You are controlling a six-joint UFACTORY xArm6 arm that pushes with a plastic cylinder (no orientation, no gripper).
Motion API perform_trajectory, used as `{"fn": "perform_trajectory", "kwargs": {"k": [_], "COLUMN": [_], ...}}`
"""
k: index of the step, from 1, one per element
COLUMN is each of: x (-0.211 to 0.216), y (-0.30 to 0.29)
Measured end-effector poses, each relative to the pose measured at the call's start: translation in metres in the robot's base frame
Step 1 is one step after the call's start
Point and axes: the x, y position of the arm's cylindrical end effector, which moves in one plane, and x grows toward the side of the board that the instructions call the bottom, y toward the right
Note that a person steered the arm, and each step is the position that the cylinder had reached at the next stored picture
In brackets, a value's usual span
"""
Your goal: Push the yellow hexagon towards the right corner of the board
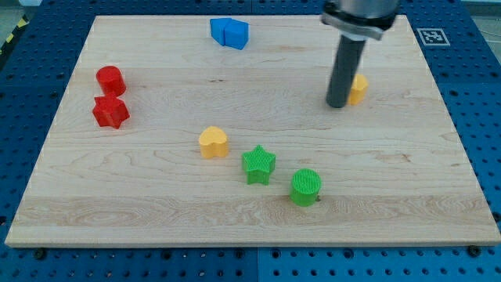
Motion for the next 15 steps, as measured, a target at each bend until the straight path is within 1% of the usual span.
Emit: {"fn": "perform_trajectory", "kwargs": {"k": [1,2,3,4,6,8,11,12,13,15], "x": [0.012,0.005,-0.021,-0.042,-0.04,-0.085,-0.137,-0.137,-0.113,-0.096], "y": [0.011,0.012,0.012,0.027,0.063,0.067,0.068,0.074,0.074,0.077]}}
